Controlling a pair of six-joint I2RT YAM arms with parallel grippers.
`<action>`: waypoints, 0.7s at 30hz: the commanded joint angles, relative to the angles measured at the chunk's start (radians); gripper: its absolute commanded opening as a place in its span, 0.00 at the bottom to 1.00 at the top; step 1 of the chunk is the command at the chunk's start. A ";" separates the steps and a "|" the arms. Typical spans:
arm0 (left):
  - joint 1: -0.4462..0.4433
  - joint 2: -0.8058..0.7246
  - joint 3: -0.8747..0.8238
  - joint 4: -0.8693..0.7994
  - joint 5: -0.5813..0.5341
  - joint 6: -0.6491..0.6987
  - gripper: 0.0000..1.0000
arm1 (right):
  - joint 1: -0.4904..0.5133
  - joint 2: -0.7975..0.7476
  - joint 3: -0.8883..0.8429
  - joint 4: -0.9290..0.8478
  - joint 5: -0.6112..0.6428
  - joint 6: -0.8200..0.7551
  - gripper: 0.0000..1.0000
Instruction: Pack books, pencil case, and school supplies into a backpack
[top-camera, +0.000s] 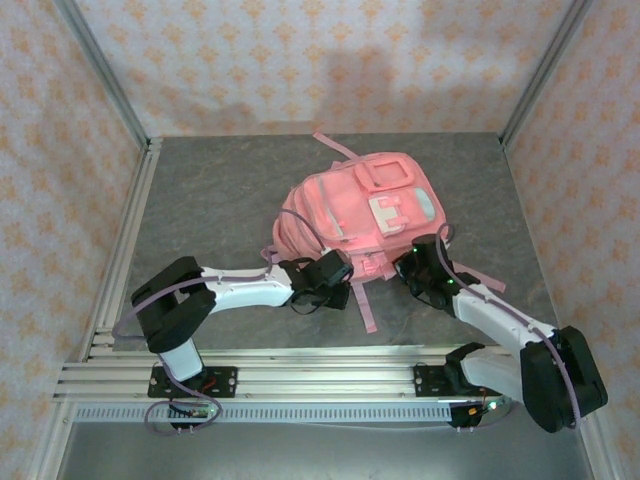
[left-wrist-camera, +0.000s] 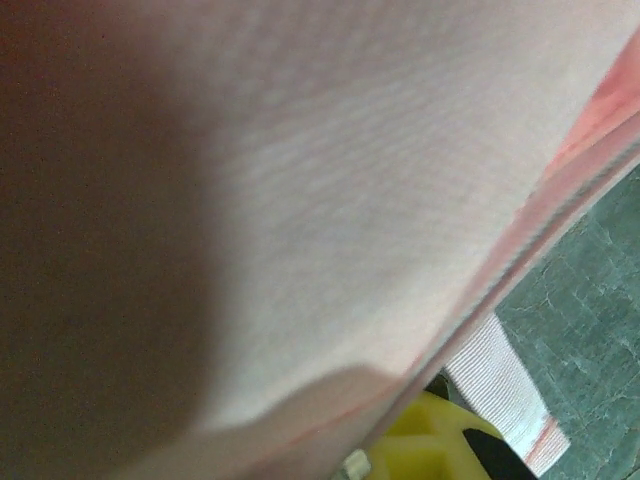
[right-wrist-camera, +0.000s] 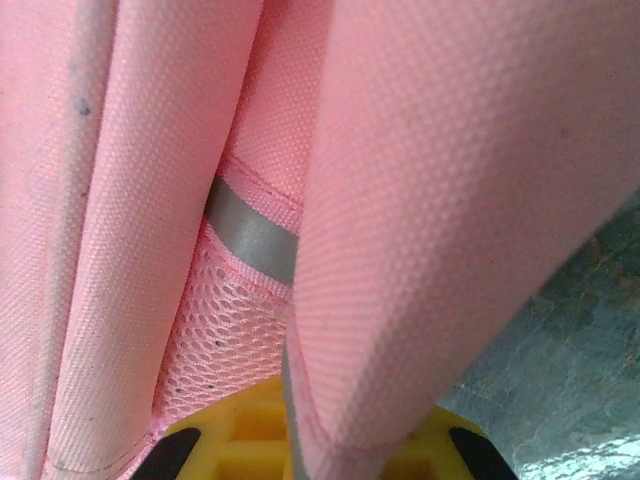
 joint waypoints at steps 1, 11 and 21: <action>0.019 -0.027 -0.026 -0.105 -0.044 0.000 0.00 | -0.046 -0.026 -0.014 -0.033 0.092 -0.017 0.00; -0.027 0.043 0.070 -0.054 0.016 -0.006 0.00 | 0.113 -0.334 -0.103 -0.093 0.064 0.337 0.61; -0.051 0.052 0.099 -0.058 0.023 -0.006 0.00 | 0.295 -0.304 -0.205 0.120 0.132 0.520 0.45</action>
